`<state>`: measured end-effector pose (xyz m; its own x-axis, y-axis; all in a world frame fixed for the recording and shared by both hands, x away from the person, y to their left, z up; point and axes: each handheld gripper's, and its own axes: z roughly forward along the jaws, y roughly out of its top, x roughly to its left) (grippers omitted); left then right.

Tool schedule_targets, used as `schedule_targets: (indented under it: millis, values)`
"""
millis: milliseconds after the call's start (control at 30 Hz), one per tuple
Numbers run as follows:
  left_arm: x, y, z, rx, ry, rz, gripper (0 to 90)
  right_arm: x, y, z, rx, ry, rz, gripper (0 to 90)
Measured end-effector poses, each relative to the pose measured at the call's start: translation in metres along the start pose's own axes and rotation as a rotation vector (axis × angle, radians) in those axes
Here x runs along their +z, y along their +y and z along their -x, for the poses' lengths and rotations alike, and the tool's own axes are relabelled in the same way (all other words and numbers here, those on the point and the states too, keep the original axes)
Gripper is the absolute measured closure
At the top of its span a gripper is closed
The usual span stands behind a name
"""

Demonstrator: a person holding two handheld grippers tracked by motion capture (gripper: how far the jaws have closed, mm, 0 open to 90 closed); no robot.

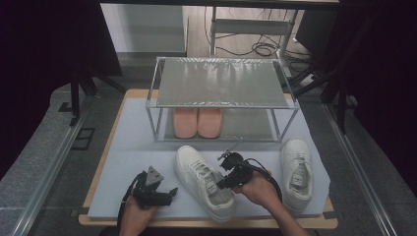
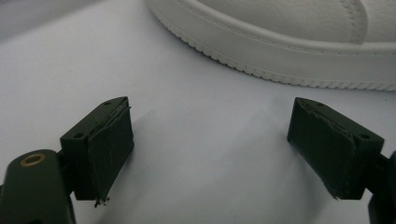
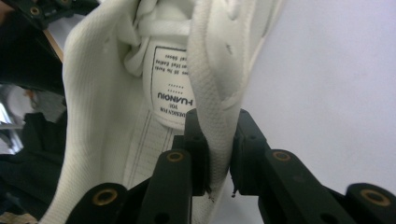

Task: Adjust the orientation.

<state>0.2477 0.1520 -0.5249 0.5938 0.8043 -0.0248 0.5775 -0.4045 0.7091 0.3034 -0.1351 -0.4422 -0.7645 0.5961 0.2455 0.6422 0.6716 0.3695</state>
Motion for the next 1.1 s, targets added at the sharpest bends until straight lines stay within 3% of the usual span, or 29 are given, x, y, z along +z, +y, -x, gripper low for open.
schedule_targets:
  millis: [367,667,1100]
  values:
    - [0.0,0.0,0.0,-0.004,0.0,0.001,14.4,-0.006,-0.002,0.013,0.07,0.095,0.026,81.7]
    - [0.0,0.0,0.0,-0.001,0.0,0.001,14.3,-0.017,-0.008,0.02,0.114,0.208,0.059,82.3]
    - [0.0,0.0,0.0,-0.001,0.001,0.002,14.3,-0.047,-0.013,0.029,0.13,0.253,0.134,82.2]
